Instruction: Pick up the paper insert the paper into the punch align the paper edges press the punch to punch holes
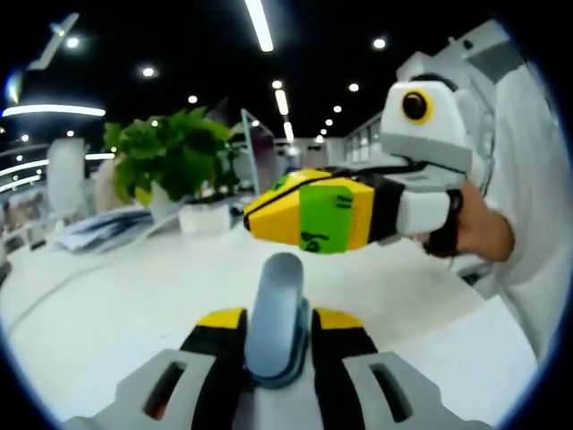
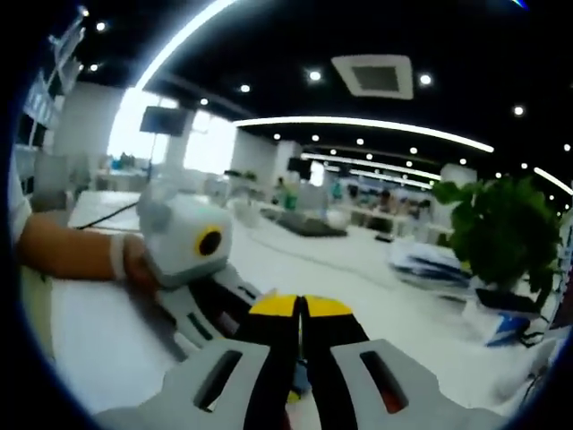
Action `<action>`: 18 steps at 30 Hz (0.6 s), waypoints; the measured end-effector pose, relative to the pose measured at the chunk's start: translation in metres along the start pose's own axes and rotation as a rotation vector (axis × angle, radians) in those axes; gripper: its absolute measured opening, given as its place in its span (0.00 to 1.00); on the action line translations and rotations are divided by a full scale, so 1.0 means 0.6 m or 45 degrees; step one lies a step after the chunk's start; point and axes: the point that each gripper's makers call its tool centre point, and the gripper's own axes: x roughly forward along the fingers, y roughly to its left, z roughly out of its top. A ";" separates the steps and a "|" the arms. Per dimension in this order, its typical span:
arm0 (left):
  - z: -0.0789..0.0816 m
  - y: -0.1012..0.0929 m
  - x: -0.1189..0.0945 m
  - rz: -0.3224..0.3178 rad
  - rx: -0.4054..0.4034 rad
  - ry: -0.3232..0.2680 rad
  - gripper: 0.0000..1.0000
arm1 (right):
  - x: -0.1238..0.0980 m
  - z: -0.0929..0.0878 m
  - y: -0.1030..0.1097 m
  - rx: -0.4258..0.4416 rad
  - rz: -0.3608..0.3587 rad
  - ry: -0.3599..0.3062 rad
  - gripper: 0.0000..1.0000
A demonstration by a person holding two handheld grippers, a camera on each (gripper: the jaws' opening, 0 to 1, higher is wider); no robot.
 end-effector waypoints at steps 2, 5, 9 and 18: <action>0.000 0.000 0.000 0.000 0.000 0.000 0.30 | 0.002 -0.014 -0.004 -0.019 -0.007 0.043 0.04; 0.000 0.001 0.000 0.000 -0.001 0.001 0.30 | -0.001 -0.022 -0.008 -0.079 -0.022 0.086 0.04; 0.000 0.001 0.000 0.001 0.000 0.001 0.30 | -0.003 -0.022 -0.010 -0.093 -0.029 0.110 0.03; -0.001 -0.001 0.000 0.003 0.000 0.003 0.30 | -0.008 -0.045 -0.023 0.090 -0.022 0.123 0.02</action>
